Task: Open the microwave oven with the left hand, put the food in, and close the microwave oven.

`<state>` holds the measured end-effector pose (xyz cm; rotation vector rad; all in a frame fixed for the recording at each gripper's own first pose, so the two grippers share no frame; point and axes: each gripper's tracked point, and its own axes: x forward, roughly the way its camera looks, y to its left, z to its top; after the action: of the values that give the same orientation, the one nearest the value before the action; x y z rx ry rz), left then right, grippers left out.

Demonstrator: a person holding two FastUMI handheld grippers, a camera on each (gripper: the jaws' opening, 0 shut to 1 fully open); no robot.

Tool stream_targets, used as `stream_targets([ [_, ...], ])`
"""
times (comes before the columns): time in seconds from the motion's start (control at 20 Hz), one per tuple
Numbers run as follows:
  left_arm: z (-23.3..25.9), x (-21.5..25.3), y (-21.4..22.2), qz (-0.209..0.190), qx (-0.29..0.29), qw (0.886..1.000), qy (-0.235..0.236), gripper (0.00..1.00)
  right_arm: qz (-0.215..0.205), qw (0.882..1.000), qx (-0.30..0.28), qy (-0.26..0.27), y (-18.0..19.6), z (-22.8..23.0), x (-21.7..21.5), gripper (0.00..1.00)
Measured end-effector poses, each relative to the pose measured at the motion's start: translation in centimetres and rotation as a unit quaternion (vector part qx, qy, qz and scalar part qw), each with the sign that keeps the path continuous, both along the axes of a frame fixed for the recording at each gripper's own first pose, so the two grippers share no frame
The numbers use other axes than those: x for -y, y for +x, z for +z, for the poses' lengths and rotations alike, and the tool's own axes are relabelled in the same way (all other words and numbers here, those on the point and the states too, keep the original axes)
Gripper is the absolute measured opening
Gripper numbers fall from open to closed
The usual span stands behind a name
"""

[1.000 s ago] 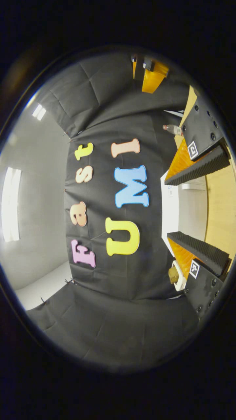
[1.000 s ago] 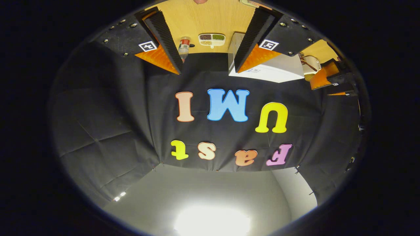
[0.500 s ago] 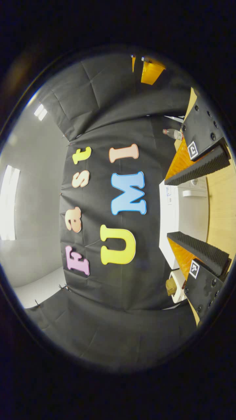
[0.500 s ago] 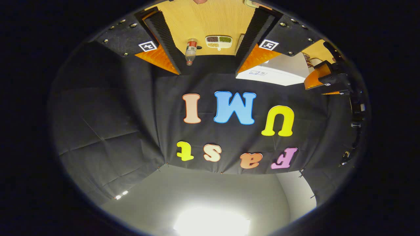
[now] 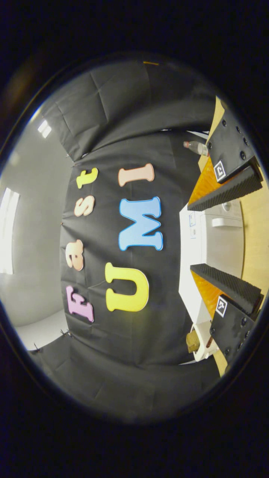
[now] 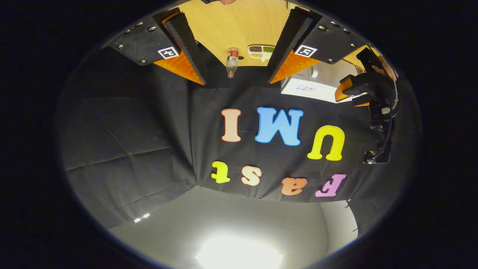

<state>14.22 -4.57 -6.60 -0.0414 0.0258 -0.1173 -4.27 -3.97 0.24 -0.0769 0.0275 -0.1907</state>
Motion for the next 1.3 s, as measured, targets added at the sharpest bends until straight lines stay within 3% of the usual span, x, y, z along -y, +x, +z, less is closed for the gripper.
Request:
stream_targets([
  [0.4,-8.3,4.4,5.7,-0.029,-0.065,0.997,0.016,0.95,-0.04,0.999,-0.019,-0.012,-2.2,-0.5,2.6,0.97],
  [0.8,-18.0,5.8,8.6,-0.017,-0.16,0.987,0.018,0.95,-0.056,0.997,-0.044,-0.009,-3.2,-1.6,4.1,0.97],
  [1.0,-20.2,6.0,9.4,-0.014,-0.182,0.982,0.04,0.95,-0.055,0.997,-0.052,-0.012,-3.2,-1.9,4.5,0.97],
  [1.2,-20.3,6.8,10.2,-0.023,-0.175,0.983,0.054,0.76,-0.054,0.997,-0.052,-0.017,-3.2,-1.8,4.6,0.97],
  [1.3,-20.5,7.0,10.4,-0.027,-0.18,0.981,0.068,0.54,-0.053,0.997,-0.053,-0.021,-3.3,-1.7,4.9,0.94],
])
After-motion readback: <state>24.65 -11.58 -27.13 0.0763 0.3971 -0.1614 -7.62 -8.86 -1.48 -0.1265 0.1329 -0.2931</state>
